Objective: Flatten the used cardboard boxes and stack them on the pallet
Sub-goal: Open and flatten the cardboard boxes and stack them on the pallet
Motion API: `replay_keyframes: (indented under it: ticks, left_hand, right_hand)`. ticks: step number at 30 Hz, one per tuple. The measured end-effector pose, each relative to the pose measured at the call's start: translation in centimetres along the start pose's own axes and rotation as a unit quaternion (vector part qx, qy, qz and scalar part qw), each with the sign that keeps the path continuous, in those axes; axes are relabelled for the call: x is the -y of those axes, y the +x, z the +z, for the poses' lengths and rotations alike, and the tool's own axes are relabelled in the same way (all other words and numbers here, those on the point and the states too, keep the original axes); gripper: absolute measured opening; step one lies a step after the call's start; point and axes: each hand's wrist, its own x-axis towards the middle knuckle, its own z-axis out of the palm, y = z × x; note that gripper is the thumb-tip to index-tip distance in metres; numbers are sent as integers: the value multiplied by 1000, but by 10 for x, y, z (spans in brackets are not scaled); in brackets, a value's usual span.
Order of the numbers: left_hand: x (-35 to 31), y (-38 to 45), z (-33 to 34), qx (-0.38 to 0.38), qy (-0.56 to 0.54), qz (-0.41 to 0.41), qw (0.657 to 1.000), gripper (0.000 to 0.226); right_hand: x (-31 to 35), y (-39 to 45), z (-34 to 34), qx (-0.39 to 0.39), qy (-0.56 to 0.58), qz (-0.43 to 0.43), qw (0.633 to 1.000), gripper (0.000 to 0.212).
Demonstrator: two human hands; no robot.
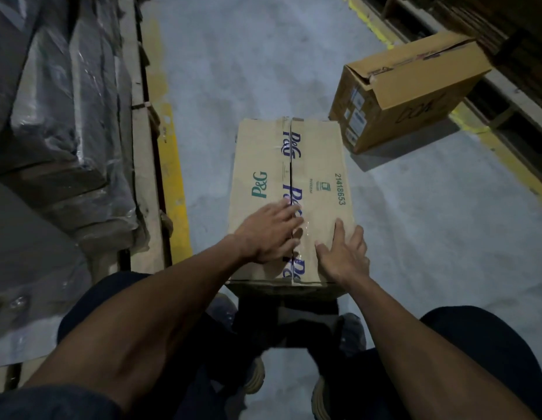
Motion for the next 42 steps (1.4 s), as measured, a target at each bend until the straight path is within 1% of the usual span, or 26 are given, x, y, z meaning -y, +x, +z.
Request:
replay_keyframes:
  ticks: [1,3,4,6,8,10,11,13,14,15,17,18,20,22,23,25,27,29,31,32,34,35,37,41,42]
  left_hand:
    - [1,8,1,19,47,42,998,56]
    - [8,18,2,28,118,105,987,58]
    - [13,22,0,24,137,134,981,59]
    - [24,28,-8,12,133,179,975,56]
    - [31,32,-21,-10,108,206,972,55]
    - [36,31,-39,-51,112,216,968,49]
    - [40,25,-48,-56,125,211,968,44]
    - [50,13,-65,-36,144,195,969,37]
    - [55,4,-73,-14,149,178,973,36]
    - [59,-4,-80,17,159,152,975,41]
    - [71,-21,-88,74,189,98,974,56]
    - [76,-27,-88,100,198,64,973,57]
    - [86,-41,-81,159,199,-17,967,50]
    - [94,-55,-63,180,172,-97,964,48]
    - [97,-61,-51,173,142,-137,965,48]
    - [100,-69,-25,142,42,-231,962,50]
    - [93,-70,0,119,-83,-316,938,51]
    - [76,-65,23,89,-204,-377,899,54]
    - [54,-56,42,28,-323,-430,843,57]
    - [45,-53,50,-9,-364,-448,817,56]
    - [36,-48,62,-69,-401,-472,782,52]
    - [36,-46,66,-90,-401,-480,775,51]
    - [39,-44,74,-111,-385,-493,772,48]
    - [40,-39,80,-123,-347,-510,777,44]
    - [40,-39,80,-125,-344,-511,778,44]
  right_hand:
    - [2,2,3,-5,-17,3,1000,74]
    - [4,2,7,-17,-48,5,999,73]
    - [4,4,9,-19,-56,6,998,72]
    - [5,5,11,-19,-68,6,997,71]
    - [6,5,12,-18,-77,7,997,70]
    - [7,4,11,-17,-77,11,997,70]
    - [7,3,11,-16,-78,9,997,70]
    - [6,2,9,-18,-77,7,997,70]
    - [7,1,9,-18,-78,5,997,70]
    - [7,1,9,-19,-76,4,997,70]
    - [8,-1,8,-19,-73,4,997,70]
    - [8,-1,8,-19,-71,5,997,70]
    - [8,-2,9,-18,-69,4,997,70]
    - [9,-2,9,-15,-72,7,997,69]
    - [9,-3,8,-14,-73,8,997,69]
    - [10,-3,8,-13,-73,7,997,69]
    - [10,-2,9,-19,-73,6,997,69]
    - [10,-1,10,-24,-77,7,997,69]
    - [10,1,12,-24,-83,8,996,69]
    - [10,1,12,-23,-85,8,996,69]
    - [9,3,14,-21,-87,9,996,69]
    - [9,4,14,-22,-87,9,996,69]
    - [8,4,14,-16,-88,7,996,69]
    - [8,0,9,13,-78,8,997,70]
    - [8,-1,7,7,-89,-8,996,69]
